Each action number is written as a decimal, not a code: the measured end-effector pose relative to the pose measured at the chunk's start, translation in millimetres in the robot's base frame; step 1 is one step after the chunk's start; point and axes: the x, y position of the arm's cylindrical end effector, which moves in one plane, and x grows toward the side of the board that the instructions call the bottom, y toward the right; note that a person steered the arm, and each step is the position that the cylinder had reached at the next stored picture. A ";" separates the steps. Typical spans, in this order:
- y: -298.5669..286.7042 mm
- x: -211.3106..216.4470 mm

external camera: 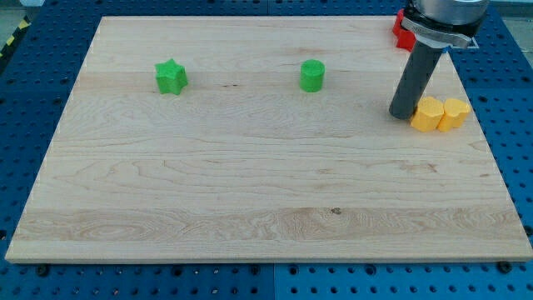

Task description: Place the green circle above the yellow heart

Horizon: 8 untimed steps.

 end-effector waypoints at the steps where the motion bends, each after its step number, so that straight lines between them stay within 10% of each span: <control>1: -43.0 0.0; 3: -188.2 -17.5; 6: -54.9 -52.6; 8: -126.5 -55.1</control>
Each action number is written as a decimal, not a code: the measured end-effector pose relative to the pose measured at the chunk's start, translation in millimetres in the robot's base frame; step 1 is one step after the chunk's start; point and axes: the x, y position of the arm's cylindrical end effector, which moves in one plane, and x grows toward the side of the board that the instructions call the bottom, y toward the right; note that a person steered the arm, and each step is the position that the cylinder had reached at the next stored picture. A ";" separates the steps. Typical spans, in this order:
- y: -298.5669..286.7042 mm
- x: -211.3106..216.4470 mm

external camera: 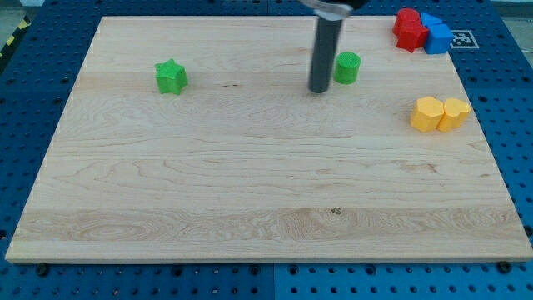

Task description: Place the green circle above the yellow heart

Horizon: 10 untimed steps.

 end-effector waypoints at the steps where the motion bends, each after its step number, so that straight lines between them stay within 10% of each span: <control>1: -13.8 -39.2; 4: 139.8 -11.6; 10: 124.3 15.7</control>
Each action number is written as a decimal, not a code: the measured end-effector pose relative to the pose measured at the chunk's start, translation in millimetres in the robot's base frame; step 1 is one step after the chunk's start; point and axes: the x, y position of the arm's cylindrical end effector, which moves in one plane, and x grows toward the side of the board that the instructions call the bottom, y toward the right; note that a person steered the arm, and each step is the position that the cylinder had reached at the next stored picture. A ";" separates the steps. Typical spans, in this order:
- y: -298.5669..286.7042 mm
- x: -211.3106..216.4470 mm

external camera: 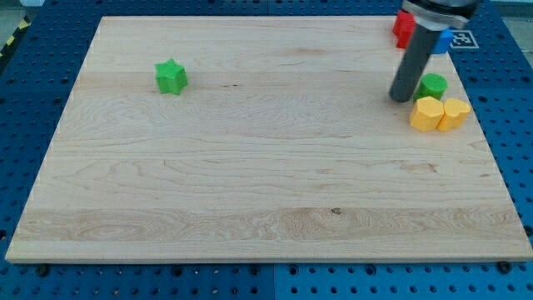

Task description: Place the green circle above the yellow heart

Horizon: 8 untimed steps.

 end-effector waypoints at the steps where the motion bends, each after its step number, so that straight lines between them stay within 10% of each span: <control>1: -3.9 -24.4; 6: 66.8 -18.9; 8: 3.9 -24.9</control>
